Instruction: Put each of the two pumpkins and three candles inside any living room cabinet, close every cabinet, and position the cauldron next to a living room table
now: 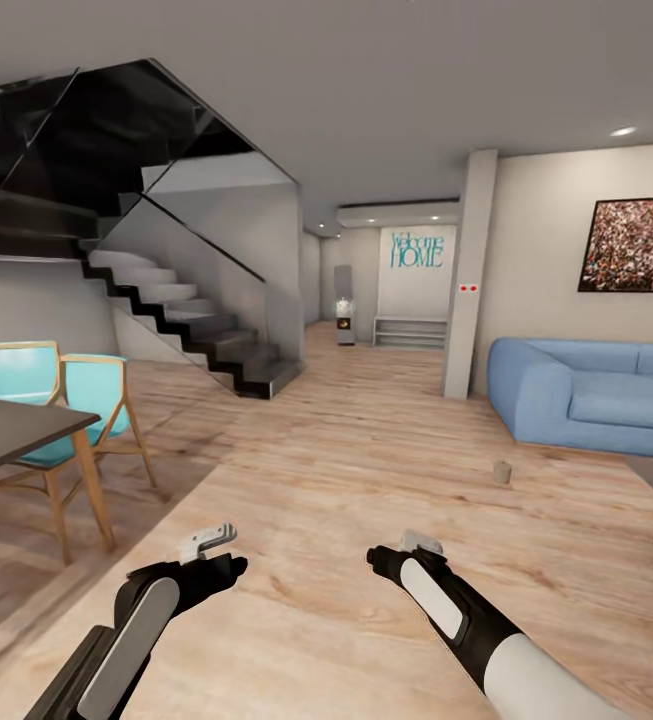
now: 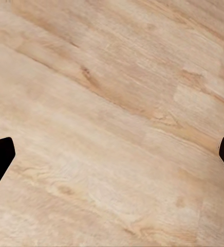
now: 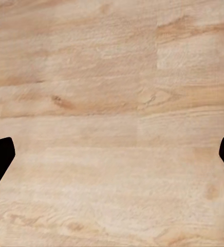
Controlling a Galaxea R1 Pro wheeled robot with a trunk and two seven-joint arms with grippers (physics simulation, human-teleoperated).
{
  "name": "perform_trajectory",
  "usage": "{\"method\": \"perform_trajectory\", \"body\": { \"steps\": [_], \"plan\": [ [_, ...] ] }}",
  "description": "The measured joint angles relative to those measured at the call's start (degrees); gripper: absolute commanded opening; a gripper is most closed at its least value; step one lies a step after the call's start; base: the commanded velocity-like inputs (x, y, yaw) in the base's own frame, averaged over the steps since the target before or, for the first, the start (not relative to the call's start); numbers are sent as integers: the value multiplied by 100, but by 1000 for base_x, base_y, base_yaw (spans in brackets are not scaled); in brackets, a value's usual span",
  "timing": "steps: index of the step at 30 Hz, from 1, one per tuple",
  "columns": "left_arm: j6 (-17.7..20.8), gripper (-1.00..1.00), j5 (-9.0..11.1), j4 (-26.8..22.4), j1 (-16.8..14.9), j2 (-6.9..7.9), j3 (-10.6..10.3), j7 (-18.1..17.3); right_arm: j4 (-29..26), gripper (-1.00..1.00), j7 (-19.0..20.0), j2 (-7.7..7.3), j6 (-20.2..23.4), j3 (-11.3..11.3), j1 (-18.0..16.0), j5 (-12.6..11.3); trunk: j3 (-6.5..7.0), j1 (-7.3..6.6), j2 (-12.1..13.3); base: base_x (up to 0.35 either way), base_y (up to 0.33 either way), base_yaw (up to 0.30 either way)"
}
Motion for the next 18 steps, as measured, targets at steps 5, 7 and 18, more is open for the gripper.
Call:
{"method": "perform_trajectory", "body": {
  "steps": [5, 7, 18],
  "plan": [
    [0, 100, 0, 0, 0, 2, 0, 0, 0, 100, 5, -1, 0, 0, 0, 1, 15, 0, 0, 320, 0, -284],
    [0, 100, 0, 0, 0, 5, 0, 0, 0, 100, 5, -4, 0, 0, -2, 0, 22, 0, 0, 327, 0, -284],
    [2, 100, -1, -3, 1, 9, 10, 0, 2, 100, 10, 3, 0, 2, -1, 4, 49, 0, 0, 333, 98, -180]
  ]
}}
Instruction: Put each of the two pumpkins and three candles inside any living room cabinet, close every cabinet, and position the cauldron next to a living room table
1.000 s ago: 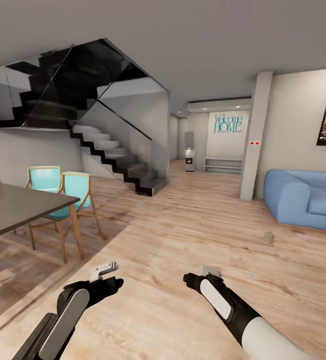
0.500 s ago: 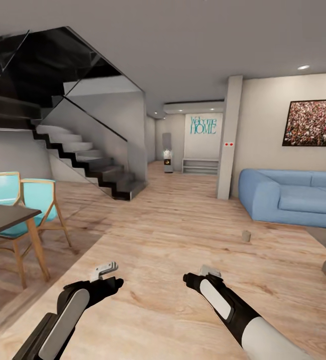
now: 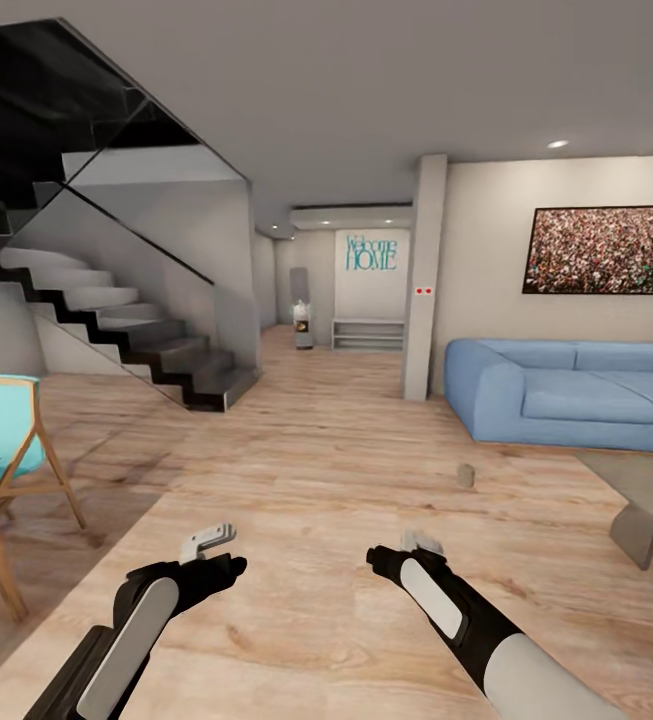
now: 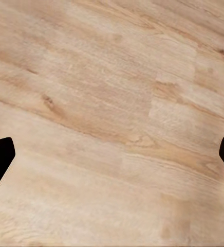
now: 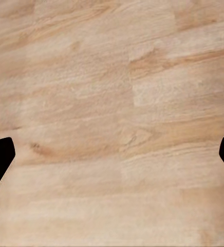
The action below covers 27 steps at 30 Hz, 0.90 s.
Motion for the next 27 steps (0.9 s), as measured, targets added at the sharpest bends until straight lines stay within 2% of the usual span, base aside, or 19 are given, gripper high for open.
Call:
{"method": "perform_trajectory", "body": {
  "steps": [13, 16, 22, 27],
  "plan": [
    [1, 100, -1, -1, 0, 0, 9, 0, 0, 100, 1, -6, -1, 1, -2, -10, 1, 1, 0, 301, 191, -3],
    [1, 100, -1, 1, -1, 0, 8, 0, -1, 100, -1, -4, -1, 0, 0, -10, 1, 1, 0, 272, 203, -138],
    [-2, 100, 0, 2, -1, 0, 8, 0, -1, 100, -2, -2, 0, -1, -2, -10, 1, 1, 0, 271, 56, -216],
    [-1, 100, -2, 0, 0, 0, 9, 0, 0, 100, -1, 0, 1, 0, 0, -6, 1, 1, 0, 280, 4, -35]
  ]
}}
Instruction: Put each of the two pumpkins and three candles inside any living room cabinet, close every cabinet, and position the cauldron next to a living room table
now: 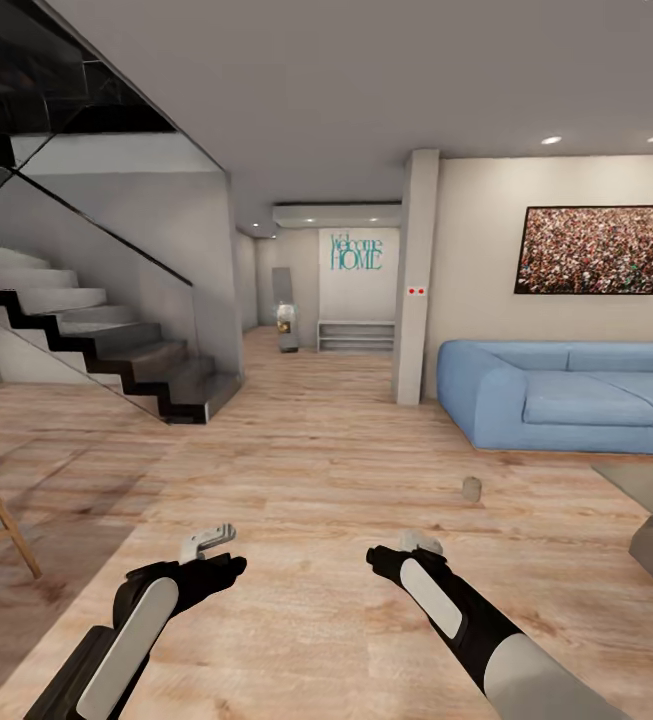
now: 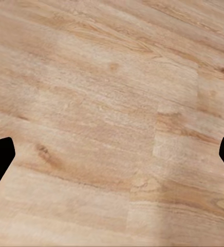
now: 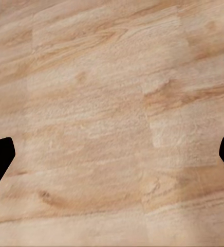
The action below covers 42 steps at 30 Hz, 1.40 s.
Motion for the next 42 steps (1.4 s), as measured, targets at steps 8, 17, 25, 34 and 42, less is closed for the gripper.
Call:
{"method": "perform_trajectory", "body": {
  "steps": [8, 17, 25, 34, 42],
  "plan": [
    [0, 100, 3, 0, 0, 0, 0, 0, 0, 100, 0, 1, 0, 0, 0, 2, 0, 0, 0, 292, 0, -2],
    [0, 100, 3, 0, 0, 0, 0, 0, 0, 100, 0, 1, 0, 0, -3, 9, 0, 0, 0, 297, 0, 0],
    [-1, 100, 3, 2, -1, 0, -2, 0, -3, 100, -3, -1, 0, -1, -1, 13, 0, 0, 0, 299, 0, -202],
    [0, 100, 3, 0, 0, 2, 0, 0, 0, 100, -8, 1, 0, 0, 2, 7, 0, 0, 0, 299, 0, -81],
    [0, 100, -1, 0, 0, 6, 0, 0, 0, 100, -5, 1, 0, 0, -1, 7, 0, 0, 0, 299, 0, -1]
  ]
}}
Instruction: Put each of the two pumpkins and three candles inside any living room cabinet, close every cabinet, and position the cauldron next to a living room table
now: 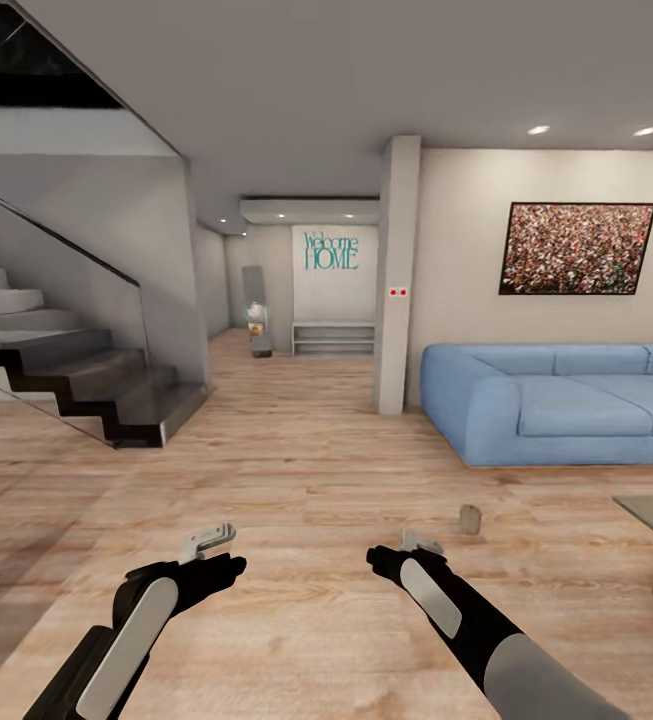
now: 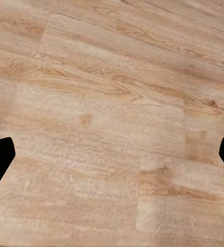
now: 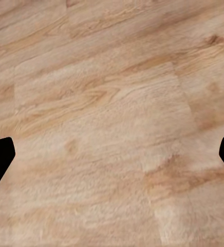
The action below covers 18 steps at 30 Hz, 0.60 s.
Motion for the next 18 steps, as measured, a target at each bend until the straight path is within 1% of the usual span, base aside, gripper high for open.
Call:
{"method": "perform_trajectory", "body": {
  "steps": [18],
  "plan": [
    [0, 100, 4, 0, 0, 2, 0, 0, 0, 100, 4, 0, -6, 0, 0, 9, 0, 0, 0, 300, 0, 0]
  ]
}}
